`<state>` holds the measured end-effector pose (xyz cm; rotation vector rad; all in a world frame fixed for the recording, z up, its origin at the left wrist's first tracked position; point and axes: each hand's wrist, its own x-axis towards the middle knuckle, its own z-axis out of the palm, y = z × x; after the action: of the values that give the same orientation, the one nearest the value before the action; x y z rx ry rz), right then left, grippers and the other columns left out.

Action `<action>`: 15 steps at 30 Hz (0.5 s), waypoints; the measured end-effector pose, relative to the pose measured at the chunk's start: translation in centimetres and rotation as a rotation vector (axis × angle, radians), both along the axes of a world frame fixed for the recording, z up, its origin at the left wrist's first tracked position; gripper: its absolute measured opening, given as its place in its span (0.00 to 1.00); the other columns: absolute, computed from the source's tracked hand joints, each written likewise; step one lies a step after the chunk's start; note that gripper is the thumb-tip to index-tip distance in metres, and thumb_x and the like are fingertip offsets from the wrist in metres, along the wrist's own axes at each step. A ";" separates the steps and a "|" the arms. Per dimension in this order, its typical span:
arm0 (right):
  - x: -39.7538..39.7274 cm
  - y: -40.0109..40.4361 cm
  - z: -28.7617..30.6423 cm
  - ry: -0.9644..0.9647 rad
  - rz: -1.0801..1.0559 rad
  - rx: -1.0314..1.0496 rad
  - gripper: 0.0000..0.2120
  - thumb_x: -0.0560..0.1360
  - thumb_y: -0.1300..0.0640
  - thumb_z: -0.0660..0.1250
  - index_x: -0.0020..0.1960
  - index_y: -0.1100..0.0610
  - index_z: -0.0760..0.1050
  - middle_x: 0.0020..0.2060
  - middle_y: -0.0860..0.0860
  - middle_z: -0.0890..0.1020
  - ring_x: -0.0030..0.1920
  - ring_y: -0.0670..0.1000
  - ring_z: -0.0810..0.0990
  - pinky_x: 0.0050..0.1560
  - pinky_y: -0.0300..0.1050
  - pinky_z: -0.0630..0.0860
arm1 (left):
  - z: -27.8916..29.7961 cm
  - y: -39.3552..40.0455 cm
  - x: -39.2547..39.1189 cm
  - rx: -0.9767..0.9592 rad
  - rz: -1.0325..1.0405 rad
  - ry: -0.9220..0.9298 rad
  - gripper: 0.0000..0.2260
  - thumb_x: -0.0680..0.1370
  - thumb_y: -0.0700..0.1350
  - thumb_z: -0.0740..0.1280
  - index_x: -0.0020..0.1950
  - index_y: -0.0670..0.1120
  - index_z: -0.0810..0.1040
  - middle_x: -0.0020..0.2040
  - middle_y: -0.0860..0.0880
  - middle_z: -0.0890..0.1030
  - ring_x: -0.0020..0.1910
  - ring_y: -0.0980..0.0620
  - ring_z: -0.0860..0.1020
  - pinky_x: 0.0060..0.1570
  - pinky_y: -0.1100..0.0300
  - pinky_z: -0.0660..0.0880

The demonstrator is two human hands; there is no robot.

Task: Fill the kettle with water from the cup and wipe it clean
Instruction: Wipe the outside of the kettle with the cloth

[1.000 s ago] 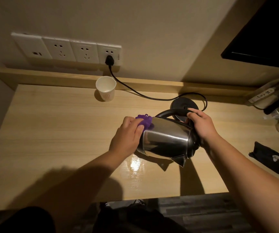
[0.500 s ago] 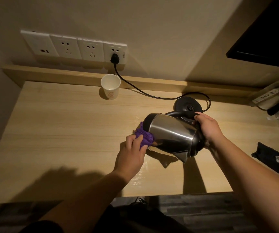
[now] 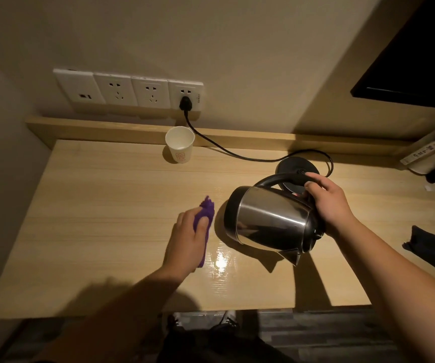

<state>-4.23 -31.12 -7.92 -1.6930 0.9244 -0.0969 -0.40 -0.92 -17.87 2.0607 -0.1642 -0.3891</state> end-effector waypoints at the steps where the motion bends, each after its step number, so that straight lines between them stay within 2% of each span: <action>1: 0.0 0.1 0.1 -0.001 0.000 -0.007 0.15 0.81 0.59 0.61 0.66 0.50 0.75 0.48 0.54 0.82 0.48 0.52 0.84 0.42 0.44 0.78 | 0.6 0.0 0.8 -0.013 0.033 0.006 0.14 0.79 0.63 0.54 0.63 0.65 0.64 0.60 0.60 0.69 0.55 0.58 0.73 0.50 0.56 0.75; 5: 0.6 0.5 0.3 0.045 -0.103 0.048 0.14 0.79 0.57 0.62 0.64 0.51 0.76 0.49 0.55 0.81 0.48 0.55 0.81 0.44 0.48 0.77 | 2.2 -0.7 2.5 -0.043 0.080 -0.011 0.14 0.81 0.58 0.56 0.66 0.60 0.65 0.62 0.57 0.71 0.55 0.57 0.74 0.53 0.53 0.76; 7: 1.1 1.1 0.7 0.086 -0.187 0.109 0.10 0.79 0.57 0.63 0.59 0.52 0.76 0.47 0.55 0.81 0.46 0.56 0.80 0.43 0.49 0.77 | 2.6 -1.2 2.4 -0.062 0.077 0.015 0.14 0.81 0.58 0.56 0.66 0.61 0.65 0.62 0.57 0.71 0.55 0.56 0.74 0.53 0.52 0.76; 10: 2.1 1.8 1.8 0.159 -0.168 0.145 0.04 0.78 0.57 0.63 0.49 0.53 0.77 0.44 0.57 0.81 0.42 0.56 0.80 0.38 0.48 0.77 | 3.2 -1.8 2.1 -0.069 0.074 0.059 0.13 0.81 0.58 0.56 0.65 0.62 0.65 0.61 0.56 0.72 0.55 0.55 0.75 0.52 0.51 0.77; 12: 2.7 2.2 2.3 0.185 -0.134 0.198 0.04 0.77 0.58 0.64 0.48 0.56 0.78 0.44 0.60 0.82 0.43 0.58 0.82 0.44 0.51 0.82 | 3.5 -1.9 1.9 -0.067 0.072 0.072 0.13 0.81 0.58 0.56 0.65 0.62 0.65 0.61 0.56 0.73 0.54 0.54 0.75 0.51 0.51 0.78; 14: 3.2 2.5 2.5 0.213 -0.144 0.238 0.05 0.76 0.57 0.66 0.50 0.58 0.76 0.45 0.61 0.82 0.45 0.58 0.83 0.51 0.54 0.82 | 3.9 -1.8 1.9 -0.077 0.076 0.074 0.12 0.81 0.57 0.56 0.65 0.61 0.65 0.60 0.55 0.73 0.53 0.54 0.75 0.51 0.51 0.78; 15: 3.4 2.6 2.5 0.221 -0.158 0.250 0.06 0.76 0.56 0.66 0.51 0.58 0.75 0.46 0.60 0.82 0.44 0.57 0.83 0.49 0.53 0.82 | 4.2 -1.7 2.0 -0.080 0.081 0.073 0.12 0.82 0.57 0.57 0.65 0.61 0.65 0.60 0.55 0.73 0.53 0.54 0.75 0.51 0.51 0.78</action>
<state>-0.84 -28.53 -5.40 -1.4170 1.1842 0.0993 1.58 -2.62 -13.69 1.9649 -0.0510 -0.4004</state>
